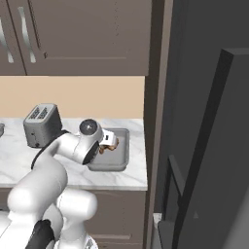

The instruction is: Place one mushroom and one chicken drumstick in each tupperware on the nearby counter, to pack two identical lunches.

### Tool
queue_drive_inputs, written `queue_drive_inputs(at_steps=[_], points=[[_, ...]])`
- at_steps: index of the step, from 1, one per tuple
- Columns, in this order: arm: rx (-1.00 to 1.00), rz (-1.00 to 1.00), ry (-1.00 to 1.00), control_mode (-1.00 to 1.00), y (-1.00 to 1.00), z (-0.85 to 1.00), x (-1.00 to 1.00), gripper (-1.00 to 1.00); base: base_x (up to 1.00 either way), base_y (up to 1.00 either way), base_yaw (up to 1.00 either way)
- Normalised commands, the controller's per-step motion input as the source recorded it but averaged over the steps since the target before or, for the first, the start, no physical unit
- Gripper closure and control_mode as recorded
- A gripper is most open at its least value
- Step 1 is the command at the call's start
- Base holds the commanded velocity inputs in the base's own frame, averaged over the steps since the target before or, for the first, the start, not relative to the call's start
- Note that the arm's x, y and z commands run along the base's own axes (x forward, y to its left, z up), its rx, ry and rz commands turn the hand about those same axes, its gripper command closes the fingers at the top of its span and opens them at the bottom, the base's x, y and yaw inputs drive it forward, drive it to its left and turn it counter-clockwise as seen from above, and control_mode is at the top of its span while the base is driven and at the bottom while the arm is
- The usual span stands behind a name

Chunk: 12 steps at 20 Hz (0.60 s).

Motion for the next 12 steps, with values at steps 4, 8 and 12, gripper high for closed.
queue_drive_inputs(at_steps=[4, 8, 12], points=[[0.00, 0.00, 0.01, -1.00, -0.02, -0.36, 0.27, 1.00, 0.00, 0.00, 0.00], [0.00, 0.00, 0.00, -1.00, 0.00, -0.26, 0.30, 1.00, 0.00, 0.00, 0.00], [0.00, 0.00, 0.00, -1.00, 0.00, -0.25, 0.37, 1.00, 0.00, 0.00, 0.00]])
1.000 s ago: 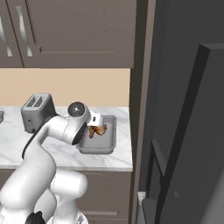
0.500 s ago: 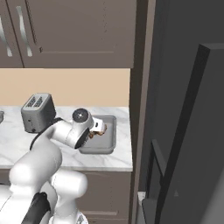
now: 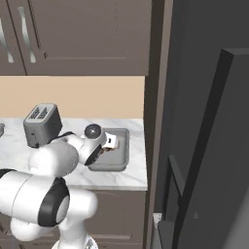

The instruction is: Place one mushroom and one chicken drumstick in each tupperware on the nearby counter, to pack two identical lunches.

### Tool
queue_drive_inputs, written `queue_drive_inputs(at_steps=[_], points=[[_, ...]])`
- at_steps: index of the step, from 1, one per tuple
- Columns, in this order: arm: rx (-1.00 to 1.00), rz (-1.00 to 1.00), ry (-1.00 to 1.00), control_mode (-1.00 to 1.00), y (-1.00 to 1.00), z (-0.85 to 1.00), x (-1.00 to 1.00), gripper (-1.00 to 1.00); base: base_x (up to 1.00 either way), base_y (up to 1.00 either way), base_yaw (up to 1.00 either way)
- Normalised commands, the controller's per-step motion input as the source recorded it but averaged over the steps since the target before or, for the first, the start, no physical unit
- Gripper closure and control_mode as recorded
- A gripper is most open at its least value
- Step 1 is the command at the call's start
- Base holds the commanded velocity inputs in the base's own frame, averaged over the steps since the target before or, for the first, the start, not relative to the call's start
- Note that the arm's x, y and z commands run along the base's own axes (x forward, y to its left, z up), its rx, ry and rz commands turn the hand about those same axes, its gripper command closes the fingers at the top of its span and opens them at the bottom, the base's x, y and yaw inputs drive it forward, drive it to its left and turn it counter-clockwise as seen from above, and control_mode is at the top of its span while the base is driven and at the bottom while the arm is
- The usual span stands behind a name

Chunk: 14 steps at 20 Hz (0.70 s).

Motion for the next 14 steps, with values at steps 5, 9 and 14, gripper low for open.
queue_drive_inputs(at_steps=[5, 9, 14], points=[[0.00, 0.00, 0.01, -1.00, 0.00, -0.25, 0.37, 1.00, 0.00, 0.00, 0.00], [0.00, 0.00, 0.00, -1.00, 0.00, -0.32, 0.28, 1.00, 0.00, 0.00, 0.00], [0.00, 0.00, 0.00, -1.00, 0.00, -0.29, 0.32, 1.00, 0.00, 0.00, 0.00]])
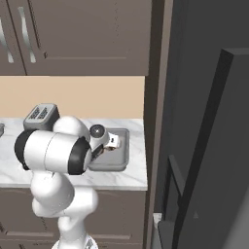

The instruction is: Place one mushroom and one chicken drumstick in each tupperware on the nearby counter, to pack two identical lunches.

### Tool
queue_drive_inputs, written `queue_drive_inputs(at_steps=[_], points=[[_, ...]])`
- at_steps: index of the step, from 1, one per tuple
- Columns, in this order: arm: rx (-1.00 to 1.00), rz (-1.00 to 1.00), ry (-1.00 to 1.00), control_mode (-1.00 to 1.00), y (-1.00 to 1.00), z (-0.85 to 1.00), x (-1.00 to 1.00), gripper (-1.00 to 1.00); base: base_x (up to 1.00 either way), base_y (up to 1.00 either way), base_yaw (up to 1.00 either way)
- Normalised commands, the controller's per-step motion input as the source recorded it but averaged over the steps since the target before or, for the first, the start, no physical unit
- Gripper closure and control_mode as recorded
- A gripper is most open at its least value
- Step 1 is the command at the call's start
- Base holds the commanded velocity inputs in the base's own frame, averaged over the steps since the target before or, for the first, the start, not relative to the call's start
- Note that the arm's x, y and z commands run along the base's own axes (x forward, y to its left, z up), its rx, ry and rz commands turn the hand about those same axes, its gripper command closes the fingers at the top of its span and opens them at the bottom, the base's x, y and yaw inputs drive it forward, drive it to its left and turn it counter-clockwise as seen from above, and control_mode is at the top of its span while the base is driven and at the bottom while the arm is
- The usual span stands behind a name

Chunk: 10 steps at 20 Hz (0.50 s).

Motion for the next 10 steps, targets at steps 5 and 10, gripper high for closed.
queue_drive_inputs(at_steps=[5, 10], points=[[0.00, 0.00, 0.00, -1.00, -0.01, -0.28, 0.25, 1.00, 0.00, 0.00, 0.00], [0.00, 0.00, 0.00, -1.00, -0.12, -0.38, 0.24, 1.00, 0.00, 0.00, 0.00]])
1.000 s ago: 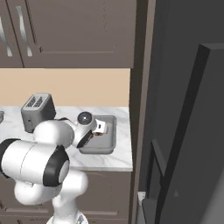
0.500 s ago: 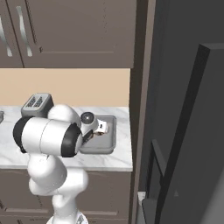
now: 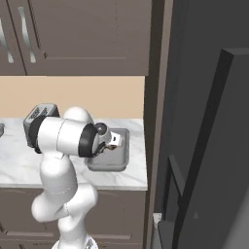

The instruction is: Place one mushroom and one chicken drumstick in each tupperware on the nearby counter, to pack two identical lunches.

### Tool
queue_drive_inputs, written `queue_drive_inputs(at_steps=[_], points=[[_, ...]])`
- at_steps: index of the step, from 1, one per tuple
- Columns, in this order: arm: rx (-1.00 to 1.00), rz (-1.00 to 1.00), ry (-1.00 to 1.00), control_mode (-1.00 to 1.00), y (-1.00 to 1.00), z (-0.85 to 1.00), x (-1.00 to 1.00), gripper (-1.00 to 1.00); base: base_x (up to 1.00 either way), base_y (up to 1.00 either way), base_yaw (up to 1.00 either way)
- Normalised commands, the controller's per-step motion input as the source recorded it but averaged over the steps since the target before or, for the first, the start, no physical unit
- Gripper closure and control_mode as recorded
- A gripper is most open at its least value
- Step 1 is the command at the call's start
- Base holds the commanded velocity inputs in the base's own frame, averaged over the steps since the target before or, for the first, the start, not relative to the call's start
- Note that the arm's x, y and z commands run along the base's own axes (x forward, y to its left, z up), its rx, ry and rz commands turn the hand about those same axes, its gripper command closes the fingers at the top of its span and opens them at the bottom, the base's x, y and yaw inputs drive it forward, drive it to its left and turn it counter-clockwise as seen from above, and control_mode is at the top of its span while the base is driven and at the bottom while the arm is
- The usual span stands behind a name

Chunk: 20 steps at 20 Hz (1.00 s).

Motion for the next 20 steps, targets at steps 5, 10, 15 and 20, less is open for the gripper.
queue_drive_inputs(at_steps=[5, 10, 15, 20], points=[[0.00, 0.00, 0.00, -1.00, -0.12, -0.39, 0.16, -1.00, 0.00, 0.00, 0.00], [0.00, 0.00, 0.00, -1.00, -0.15, -0.14, -0.25, -1.00, 0.00, 0.00, 0.00], [0.00, -0.02, -0.01, -1.00, -0.15, 0.30, -0.58, -1.00, 0.00, 0.00, 0.00], [0.00, -0.03, 0.07, -1.00, -0.01, 0.99, -0.03, -1.00, 0.00, 0.00, 0.00]])
